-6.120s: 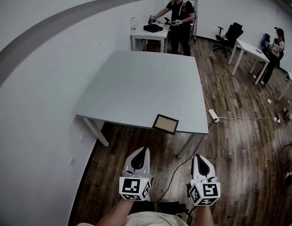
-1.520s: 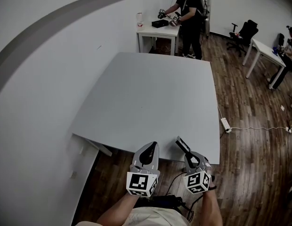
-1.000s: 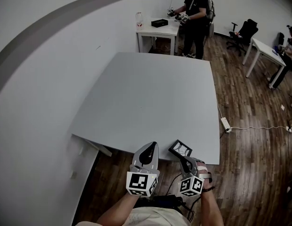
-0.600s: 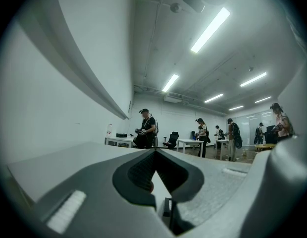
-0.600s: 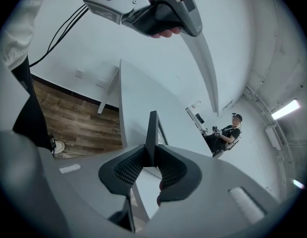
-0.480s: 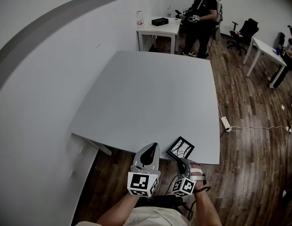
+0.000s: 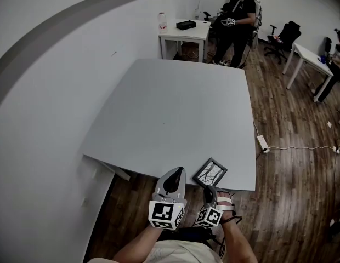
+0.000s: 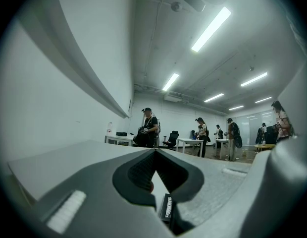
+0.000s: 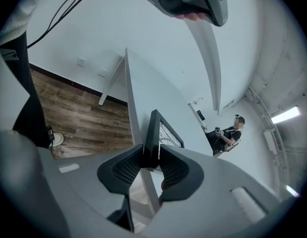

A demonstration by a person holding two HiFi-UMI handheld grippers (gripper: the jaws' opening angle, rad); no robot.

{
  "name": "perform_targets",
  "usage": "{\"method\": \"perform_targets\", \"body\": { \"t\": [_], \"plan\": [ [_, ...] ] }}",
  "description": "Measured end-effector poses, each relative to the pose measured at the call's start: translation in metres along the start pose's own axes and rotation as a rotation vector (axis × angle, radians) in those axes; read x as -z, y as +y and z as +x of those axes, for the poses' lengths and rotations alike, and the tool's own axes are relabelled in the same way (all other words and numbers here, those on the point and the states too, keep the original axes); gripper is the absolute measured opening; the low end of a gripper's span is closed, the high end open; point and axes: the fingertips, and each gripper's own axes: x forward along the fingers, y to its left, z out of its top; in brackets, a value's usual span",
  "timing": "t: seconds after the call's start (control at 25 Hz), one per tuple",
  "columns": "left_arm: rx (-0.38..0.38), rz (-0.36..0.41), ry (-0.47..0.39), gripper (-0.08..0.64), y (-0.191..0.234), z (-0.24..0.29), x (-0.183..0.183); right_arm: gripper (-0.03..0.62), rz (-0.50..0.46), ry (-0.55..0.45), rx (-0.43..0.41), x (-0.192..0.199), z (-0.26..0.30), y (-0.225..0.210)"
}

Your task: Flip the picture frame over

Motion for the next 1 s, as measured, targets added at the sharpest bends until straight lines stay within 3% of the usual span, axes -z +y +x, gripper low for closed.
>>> {"method": "perform_targets", "body": {
  "t": [0.6, 0.88, 1.0],
  "plan": [
    [-0.006, 0.002, 0.009, 0.000, 0.006, -0.002, 0.003, 0.118, 0.103, 0.045, -0.055, 0.011, 0.008, 0.009],
    [-0.009, 0.003, 0.008, 0.000, 0.011, 0.002, 0.001, 0.133, 0.281, -0.020, -0.004, 0.002, -0.002, -0.017],
    [-0.004, 0.001, 0.005, 0.000, 0.010, 0.004, 0.000, 0.143, 0.287, -0.013, -0.023, 0.003, 0.000, -0.017]
  ]
}}
